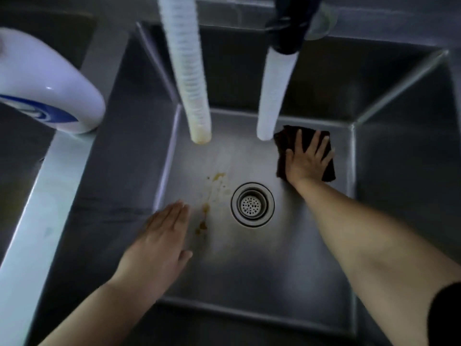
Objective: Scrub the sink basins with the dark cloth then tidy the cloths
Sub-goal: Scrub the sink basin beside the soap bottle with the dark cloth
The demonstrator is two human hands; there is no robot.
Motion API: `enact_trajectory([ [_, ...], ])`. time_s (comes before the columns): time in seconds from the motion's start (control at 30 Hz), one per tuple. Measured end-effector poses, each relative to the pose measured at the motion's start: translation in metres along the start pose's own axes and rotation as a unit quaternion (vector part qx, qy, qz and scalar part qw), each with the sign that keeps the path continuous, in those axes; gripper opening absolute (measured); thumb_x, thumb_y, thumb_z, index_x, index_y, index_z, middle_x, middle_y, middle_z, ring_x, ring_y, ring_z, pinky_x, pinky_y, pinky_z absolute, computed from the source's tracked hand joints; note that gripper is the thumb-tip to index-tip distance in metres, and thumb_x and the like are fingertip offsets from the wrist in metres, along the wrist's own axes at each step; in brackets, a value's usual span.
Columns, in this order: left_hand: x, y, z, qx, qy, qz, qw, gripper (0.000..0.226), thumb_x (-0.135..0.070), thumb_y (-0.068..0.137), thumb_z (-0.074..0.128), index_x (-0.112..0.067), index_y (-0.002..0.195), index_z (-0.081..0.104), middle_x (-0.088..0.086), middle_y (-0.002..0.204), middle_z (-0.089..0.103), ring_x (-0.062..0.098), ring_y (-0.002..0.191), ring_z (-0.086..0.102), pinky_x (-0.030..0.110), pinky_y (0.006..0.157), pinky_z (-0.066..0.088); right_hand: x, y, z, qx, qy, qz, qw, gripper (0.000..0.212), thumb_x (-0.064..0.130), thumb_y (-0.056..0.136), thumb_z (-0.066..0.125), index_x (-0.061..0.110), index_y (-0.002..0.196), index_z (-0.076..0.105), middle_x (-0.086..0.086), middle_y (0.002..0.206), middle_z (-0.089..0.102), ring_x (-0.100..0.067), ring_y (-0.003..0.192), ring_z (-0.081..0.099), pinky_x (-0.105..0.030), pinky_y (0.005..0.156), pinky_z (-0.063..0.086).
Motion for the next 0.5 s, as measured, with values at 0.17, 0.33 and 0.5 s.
enact_trajectory([
  [0.17, 0.038, -0.013, 0.023, 0.052, 0.014, -0.026, 0.998, 0.095, -0.033, 0.042, 0.092, 0.007, 0.121, 0.058, 0.024, 0.125, 0.059, 0.034, 0.111, 0.062, 0.048, 0.088, 0.051, 0.075, 0.005, 0.009, -0.02, 0.009, -0.026, 0.999, 0.062, 0.044, 0.1, 0.023, 0.02, 0.152, 0.0, -0.019, 0.157, -0.006, -0.038, 0.144, -0.01, -0.056, 0.113, -0.008],
  [0.33, 0.038, -0.01, 0.032, 0.091, -0.034, -0.016, 0.995, 0.073, -0.04, 0.096, 0.043, -0.015, 0.151, 0.001, 0.003, 0.159, 0.004, 0.017, 0.145, 0.01, 0.032, 0.116, 0.012, 0.115, 0.007, 0.015, -0.026, -0.04, -0.13, 0.99, 0.06, 0.045, 0.1, 0.02, 0.025, 0.151, -0.003, -0.016, 0.158, -0.007, -0.036, 0.144, -0.01, -0.052, 0.114, -0.007],
  [0.5, 0.039, -0.003, 0.03, 0.071, -0.048, -0.017, 0.996, 0.066, -0.039, 0.097, 0.039, -0.016, 0.15, 0.007, 0.001, 0.158, 0.01, 0.019, 0.141, 0.019, 0.034, 0.114, 0.018, 0.159, -0.086, 0.049, -0.032, -0.055, -0.348, 0.935, 0.064, 0.046, 0.091, 0.021, 0.022, 0.15, 0.023, -0.02, 0.155, 0.016, -0.042, 0.143, 0.009, -0.057, 0.114, 0.01],
])
Point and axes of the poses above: each hand's wrist, its own y-axis towards the middle knuckle, its own z-axis out of the palm, x = y × z, the point moved 7 cm from there along y, towards the middle knuckle
